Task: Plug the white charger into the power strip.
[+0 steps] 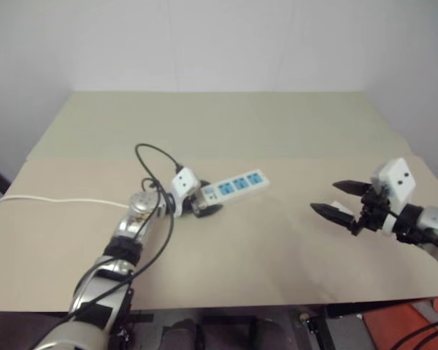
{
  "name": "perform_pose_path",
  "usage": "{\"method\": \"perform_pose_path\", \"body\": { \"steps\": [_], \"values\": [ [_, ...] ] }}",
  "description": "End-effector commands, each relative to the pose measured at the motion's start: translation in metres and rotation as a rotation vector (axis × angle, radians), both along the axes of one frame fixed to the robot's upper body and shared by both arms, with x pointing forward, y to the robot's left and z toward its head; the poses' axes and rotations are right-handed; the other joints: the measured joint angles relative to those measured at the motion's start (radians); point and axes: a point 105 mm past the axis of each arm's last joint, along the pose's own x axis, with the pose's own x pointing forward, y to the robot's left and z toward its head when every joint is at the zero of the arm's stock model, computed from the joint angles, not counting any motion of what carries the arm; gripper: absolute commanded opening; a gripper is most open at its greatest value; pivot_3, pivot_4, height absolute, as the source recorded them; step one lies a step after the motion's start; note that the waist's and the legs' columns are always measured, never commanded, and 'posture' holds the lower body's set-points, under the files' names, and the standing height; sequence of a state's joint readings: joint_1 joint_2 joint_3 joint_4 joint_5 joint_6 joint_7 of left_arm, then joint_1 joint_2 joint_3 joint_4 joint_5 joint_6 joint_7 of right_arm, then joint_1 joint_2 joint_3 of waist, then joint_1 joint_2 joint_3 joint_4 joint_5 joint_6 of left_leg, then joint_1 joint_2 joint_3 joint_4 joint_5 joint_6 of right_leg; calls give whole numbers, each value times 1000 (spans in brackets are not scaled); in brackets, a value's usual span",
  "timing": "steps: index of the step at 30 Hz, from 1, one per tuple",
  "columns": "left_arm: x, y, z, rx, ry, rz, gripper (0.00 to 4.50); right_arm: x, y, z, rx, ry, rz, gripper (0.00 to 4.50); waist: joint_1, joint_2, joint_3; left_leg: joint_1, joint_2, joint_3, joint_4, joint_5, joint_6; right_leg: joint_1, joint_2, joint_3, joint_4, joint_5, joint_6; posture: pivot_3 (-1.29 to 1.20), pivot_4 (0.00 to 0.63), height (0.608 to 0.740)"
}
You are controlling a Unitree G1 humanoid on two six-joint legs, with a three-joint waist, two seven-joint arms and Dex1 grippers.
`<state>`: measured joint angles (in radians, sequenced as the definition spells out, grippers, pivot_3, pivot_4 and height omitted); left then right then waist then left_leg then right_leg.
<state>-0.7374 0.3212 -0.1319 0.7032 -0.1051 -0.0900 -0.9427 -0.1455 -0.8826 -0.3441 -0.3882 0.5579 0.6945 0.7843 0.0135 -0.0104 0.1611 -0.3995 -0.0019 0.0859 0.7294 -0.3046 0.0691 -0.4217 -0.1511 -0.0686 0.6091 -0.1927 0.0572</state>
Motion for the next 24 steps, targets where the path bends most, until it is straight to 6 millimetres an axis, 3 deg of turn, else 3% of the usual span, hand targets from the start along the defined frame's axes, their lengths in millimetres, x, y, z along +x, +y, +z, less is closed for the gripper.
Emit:
{"method": "perform_pose_path", "body": {
  "steps": [1, 16, 21, 24],
  "values": [
    [5, -3, 9, -54, -37, 15, 4473, -4, 0, 18, 2, -76, -1, 4500, 1, 0, 0, 0, 0, 0, 0, 0, 0, 0, 0, 0, 0, 0, 0, 0, 150, 740],
    [-8, -6, -19, -46, -2, -32, 4473, -4, -3, 27, -1, -94, -15, 4500, 4, 0, -1, 0, 0, 0, 0, 0, 0, 1, -1, 0, 0, 0, 0, 0, 150, 740],
    [-10, -3, -22, -40, 2, -40, 3256, -4, -3, 29, -1, -97, -15, 4500, 3, 0, -1, 1, 1, 0, 0, 0, 0, 1, -1, 0, 0, 0, 0, 0, 150, 740],
    [-10, -1, -23, -38, 4, -38, 3268, -3, -3, 30, 0, -99, -16, 4500, 2, 0, -1, 0, 1, 0, 0, 0, 1, 0, -1, 0, 0, 0, 0, 0, 150, 740]
  ]
}}
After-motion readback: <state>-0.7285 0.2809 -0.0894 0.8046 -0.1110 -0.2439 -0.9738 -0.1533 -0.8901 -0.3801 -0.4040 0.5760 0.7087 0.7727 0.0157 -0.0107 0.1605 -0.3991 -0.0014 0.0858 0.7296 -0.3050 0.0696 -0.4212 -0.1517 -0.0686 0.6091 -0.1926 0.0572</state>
